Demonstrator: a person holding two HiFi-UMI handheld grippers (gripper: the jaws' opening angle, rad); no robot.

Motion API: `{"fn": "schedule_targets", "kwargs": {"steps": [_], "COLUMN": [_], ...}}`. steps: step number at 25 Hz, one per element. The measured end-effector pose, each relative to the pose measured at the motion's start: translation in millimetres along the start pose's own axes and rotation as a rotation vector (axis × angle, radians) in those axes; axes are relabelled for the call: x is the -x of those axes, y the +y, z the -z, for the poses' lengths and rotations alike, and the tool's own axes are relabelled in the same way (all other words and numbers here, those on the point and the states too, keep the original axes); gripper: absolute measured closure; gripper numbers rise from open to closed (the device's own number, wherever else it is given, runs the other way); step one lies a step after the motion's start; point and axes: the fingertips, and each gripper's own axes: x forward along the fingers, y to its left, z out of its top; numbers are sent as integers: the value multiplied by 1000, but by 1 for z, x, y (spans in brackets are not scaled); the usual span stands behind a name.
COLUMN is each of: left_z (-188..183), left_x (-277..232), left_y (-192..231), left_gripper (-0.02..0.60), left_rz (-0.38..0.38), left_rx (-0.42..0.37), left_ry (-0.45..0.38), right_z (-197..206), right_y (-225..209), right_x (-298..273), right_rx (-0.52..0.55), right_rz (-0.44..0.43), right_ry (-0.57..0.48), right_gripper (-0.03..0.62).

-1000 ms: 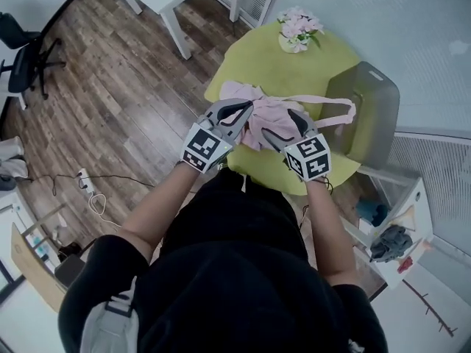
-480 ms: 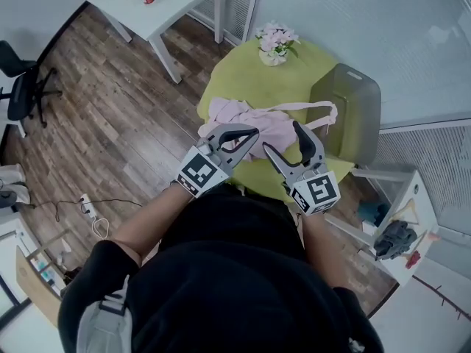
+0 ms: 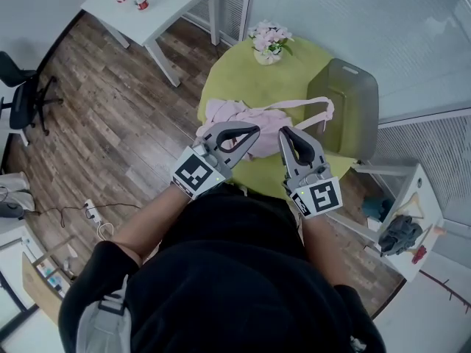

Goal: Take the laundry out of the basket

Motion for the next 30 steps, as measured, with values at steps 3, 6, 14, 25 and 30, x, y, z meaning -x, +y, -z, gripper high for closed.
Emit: {"fn": "schedule_targets", "kwargs": {"steps": [3, 6, 14, 25, 30], "left_z": [-5, -8, -11, -12, -11], "left_x": [-3, -6, -10, -8, -5], "left_y": [-1, -4, -5, -7, -10], "left_gripper": [571, 571, 571, 571, 571], "left_rz": [0, -8, 7, 23, 22], "left_rx": [7, 33, 36, 11, 7], "left_ry": [-22, -53, -52, -31, -27], "right_z": [1, 1, -3, -5, -4], "right_y": [0, 0, 1, 6, 8], "right_x": [3, 6, 9, 7, 10], "right_rx": [0, 6, -4, -3, -1], "right_rz": [1, -8, -22, -18, -12], "right_ry": [2, 5, 8, 0, 5], "right_gripper": [571, 571, 571, 571, 571]}}
